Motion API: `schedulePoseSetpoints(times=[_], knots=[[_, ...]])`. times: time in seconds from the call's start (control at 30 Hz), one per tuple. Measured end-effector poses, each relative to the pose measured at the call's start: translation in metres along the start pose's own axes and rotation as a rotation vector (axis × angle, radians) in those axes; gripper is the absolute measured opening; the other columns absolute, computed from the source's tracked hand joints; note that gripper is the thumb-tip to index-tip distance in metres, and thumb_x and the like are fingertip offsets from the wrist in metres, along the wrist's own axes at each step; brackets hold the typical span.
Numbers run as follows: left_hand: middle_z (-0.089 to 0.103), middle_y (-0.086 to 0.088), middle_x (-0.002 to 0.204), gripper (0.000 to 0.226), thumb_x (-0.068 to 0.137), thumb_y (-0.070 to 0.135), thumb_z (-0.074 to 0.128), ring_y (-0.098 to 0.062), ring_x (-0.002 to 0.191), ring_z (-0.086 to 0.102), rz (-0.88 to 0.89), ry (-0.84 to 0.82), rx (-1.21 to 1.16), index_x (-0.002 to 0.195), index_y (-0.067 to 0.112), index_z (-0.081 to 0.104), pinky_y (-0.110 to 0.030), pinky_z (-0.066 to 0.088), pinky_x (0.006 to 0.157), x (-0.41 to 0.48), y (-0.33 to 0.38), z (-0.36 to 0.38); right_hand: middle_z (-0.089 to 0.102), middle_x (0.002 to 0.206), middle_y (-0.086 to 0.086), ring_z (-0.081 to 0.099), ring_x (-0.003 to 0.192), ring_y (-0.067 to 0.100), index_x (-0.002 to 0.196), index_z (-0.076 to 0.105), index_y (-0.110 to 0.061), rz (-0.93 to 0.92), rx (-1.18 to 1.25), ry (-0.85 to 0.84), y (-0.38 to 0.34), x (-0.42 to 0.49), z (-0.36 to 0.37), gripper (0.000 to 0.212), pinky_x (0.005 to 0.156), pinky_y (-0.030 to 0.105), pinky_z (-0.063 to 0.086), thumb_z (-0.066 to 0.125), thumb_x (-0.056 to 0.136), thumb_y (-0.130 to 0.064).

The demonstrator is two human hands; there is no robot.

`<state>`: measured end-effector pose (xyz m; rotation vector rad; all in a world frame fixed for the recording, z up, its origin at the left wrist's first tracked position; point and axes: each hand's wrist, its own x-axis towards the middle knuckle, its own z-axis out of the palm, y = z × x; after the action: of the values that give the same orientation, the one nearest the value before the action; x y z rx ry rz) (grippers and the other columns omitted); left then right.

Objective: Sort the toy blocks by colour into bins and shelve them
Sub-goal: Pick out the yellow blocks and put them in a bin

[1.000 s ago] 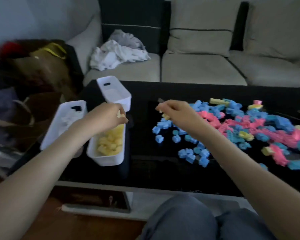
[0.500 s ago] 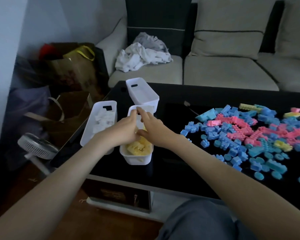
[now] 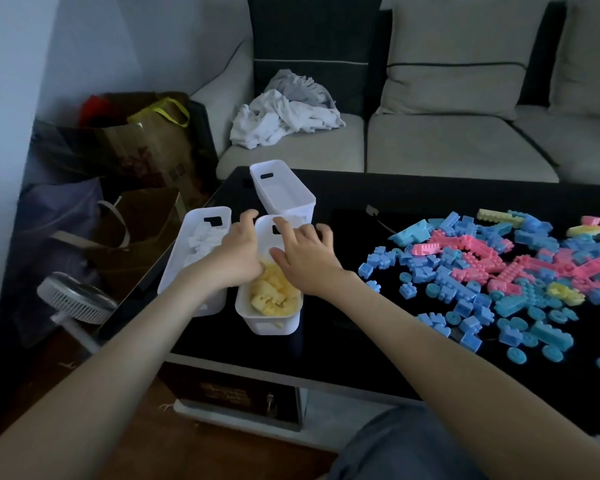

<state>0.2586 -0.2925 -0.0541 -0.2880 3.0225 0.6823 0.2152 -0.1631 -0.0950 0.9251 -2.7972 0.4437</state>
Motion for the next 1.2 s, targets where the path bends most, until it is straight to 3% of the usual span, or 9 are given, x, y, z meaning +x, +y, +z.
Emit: schedulePoseSetpoints(times=[0.23, 0.4, 0.53, 0.63, 0.77, 0.9, 1.0, 1.13, 1.2], knots=[[0.049, -0.003, 0.133, 0.039, 0.095, 0.012, 0.045, -0.024, 0.122, 0.044, 0.083, 0.015, 0.285, 0.132, 0.02, 0.044, -0.038, 0.036, 0.099, 0.005, 0.0, 0.007, 0.058, 0.121, 0.004, 0.014, 0.143, 0.024, 0.112, 0.053, -0.014, -0.06, -0.314, -0.353, 0.002, 0.001, -0.003, 0.035, 0.107, 0.057, -0.02, 0.024, 0.096, -0.022], [0.055, -0.008, 0.126, 0.033, 0.096, 0.006, 0.043, -0.024, 0.111, 0.054, 0.157, -0.069, 0.194, 0.127, 0.012, 0.054, -0.033, 0.044, 0.093, 0.005, -0.006, 0.018, 0.037, 0.148, -0.004, 0.004, 0.145, 0.013, 0.142, 0.036, -0.033, -0.142, -0.057, -0.389, 0.009, -0.006, -0.01, 0.047, 0.108, 0.051, -0.023, 0.024, 0.097, -0.026], [0.052, -0.009, 0.127, 0.04, 0.091, -0.002, 0.044, -0.025, 0.115, 0.052, 0.272, 0.127, 0.103, 0.128, 0.011, 0.053, -0.036, 0.042, 0.097, 0.01, 0.021, 0.019, 0.041, 0.144, -0.002, 0.007, 0.145, 0.012, 0.138, 0.043, -0.029, -0.09, 0.127, -0.242, 0.027, -0.017, -0.031, 0.043, 0.114, 0.041, -0.009, 0.036, 0.096, -0.025], [0.056, -0.012, 0.121, 0.041, 0.087, -0.005, 0.042, -0.027, 0.115, 0.05, 0.435, 0.261, -0.053, 0.124, 0.007, 0.055, -0.032, 0.039, 0.095, 0.014, 0.072, 0.031, 0.054, 0.122, 0.005, 0.037, 0.129, 0.023, 0.102, 0.056, -0.019, -0.047, 0.142, -0.111, 0.053, -0.033, -0.052, 0.016, 0.101, 0.036, 0.024, 0.045, 0.093, -0.025], [0.056, -0.015, 0.118, 0.04, 0.083, -0.005, 0.045, -0.029, 0.113, 0.05, 0.624, 0.119, -0.089, 0.12, 0.004, 0.057, -0.033, 0.039, 0.094, 0.019, 0.151, 0.068, 0.058, 0.112, 0.013, 0.051, 0.108, 0.029, 0.101, 0.056, -0.007, 0.159, 0.107, -0.134, 0.111, -0.084, -0.086, 0.016, 0.087, 0.038, 0.038, 0.048, 0.093, -0.019], [0.06, -0.01, 0.12, 0.031, 0.094, 0.009, 0.044, -0.025, 0.114, 0.053, 0.803, -0.074, -0.049, 0.119, 0.01, 0.062, -0.03, 0.038, 0.092, 0.006, 0.215, 0.103, 0.059, 0.118, 0.012, 0.055, 0.108, 0.027, 0.119, 0.056, -0.005, 0.339, 0.02, -0.18, 0.17, -0.144, -0.111, 0.028, 0.082, 0.03, 0.038, 0.041, 0.096, -0.012], [0.059, -0.006, 0.127, 0.034, 0.1, 0.016, 0.037, -0.02, 0.109, 0.057, 0.876, -0.173, -0.013, 0.124, 0.014, 0.061, -0.031, 0.045, 0.091, 0.001, 0.245, 0.128, 0.059, 0.125, 0.005, 0.053, 0.116, 0.024, 0.124, 0.057, -0.014, 0.541, -0.046, -0.13, 0.216, -0.192, -0.124, 0.034, 0.097, 0.035, 0.04, 0.04, 0.095, -0.01], [0.061, -0.002, 0.103, 0.033, 0.101, 0.018, 0.037, -0.012, 0.06, 0.052, 0.892, -0.29, 0.013, 0.128, 0.014, 0.056, -0.026, 0.041, 0.054, 0.0, 0.273, 0.15, 0.057, 0.12, 0.001, 0.048, 0.118, 0.024, 0.113, 0.056, -0.021, 0.803, -0.185, -0.183, 0.276, -0.255, -0.136, 0.027, 0.098, 0.041, 0.035, 0.051, 0.087, -0.016], [0.059, -0.002, 0.096, 0.033, 0.1, 0.016, 0.037, -0.012, 0.062, 0.05, 0.887, -0.299, 0.033, 0.127, 0.01, 0.055, -0.025, 0.039, 0.056, -0.001, 0.286, 0.16, 0.053, 0.123, -0.002, 0.043, 0.122, 0.022, 0.116, 0.053, -0.024, 0.843, -0.177, -0.227, 0.29, -0.271, -0.138, 0.03, 0.096, 0.041, 0.031, 0.057, 0.087, -0.019]])
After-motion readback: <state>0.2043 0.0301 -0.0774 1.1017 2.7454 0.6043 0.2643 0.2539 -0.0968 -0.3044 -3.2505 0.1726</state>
